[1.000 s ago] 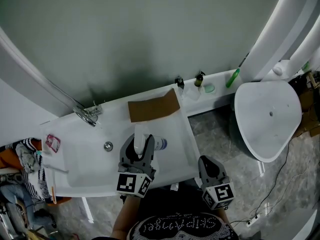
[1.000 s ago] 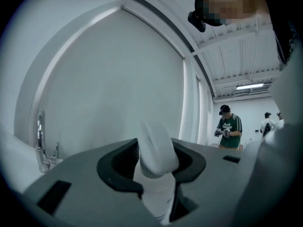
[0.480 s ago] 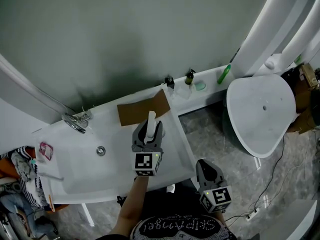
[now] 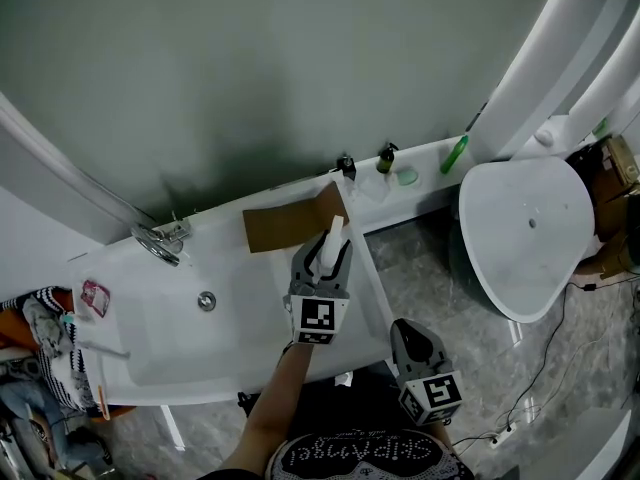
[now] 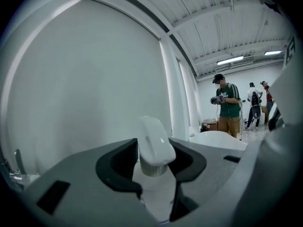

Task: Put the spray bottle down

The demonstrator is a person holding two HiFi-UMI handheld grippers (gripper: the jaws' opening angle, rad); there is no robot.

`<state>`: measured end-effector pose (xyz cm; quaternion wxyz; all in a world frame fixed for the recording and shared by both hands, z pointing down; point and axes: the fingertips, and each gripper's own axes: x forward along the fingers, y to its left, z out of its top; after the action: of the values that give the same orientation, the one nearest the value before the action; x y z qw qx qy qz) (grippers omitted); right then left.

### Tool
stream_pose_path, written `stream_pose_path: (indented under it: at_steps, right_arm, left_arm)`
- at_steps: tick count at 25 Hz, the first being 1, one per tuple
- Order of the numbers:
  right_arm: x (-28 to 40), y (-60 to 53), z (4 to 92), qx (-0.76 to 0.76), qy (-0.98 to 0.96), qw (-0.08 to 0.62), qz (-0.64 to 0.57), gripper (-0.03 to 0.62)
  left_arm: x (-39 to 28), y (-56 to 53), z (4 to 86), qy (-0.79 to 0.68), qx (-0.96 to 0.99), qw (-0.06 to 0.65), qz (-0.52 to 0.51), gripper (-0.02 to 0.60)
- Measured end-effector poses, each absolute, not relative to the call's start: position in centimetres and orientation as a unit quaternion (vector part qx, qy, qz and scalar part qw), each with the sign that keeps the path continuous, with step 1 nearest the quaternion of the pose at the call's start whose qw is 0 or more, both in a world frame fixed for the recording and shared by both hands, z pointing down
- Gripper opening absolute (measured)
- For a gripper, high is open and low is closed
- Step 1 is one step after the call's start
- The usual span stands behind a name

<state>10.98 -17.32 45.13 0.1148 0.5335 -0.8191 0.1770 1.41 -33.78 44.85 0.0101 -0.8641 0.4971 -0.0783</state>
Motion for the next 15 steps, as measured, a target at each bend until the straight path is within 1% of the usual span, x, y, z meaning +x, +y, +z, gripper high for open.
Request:
stream_pose_path:
  at_steps: [5, 9, 15]
  right_arm:
    - [9.5, -17.6, 44.6, 0.522, -0.828, 0.116, 0.169, 0.029]
    - [8.6, -17.6, 44.4, 0.521, -0.83, 0.111, 0.165, 0.029]
    - [7.5, -17.6, 44.5, 0.52, -0.832, 0.109, 0.164, 0.029]
  left_arm:
    - [1.7, -33.1, 44.9, 0.483, -0.872, 0.014, -0.079, 0.172]
    - [1.5, -32.9, 45.2, 0.476, -0.876, 0.004, -0.079, 0.175]
    - [0.3, -31.7, 42.9, 0.477, -0.877, 0.019, -0.06, 0.214]
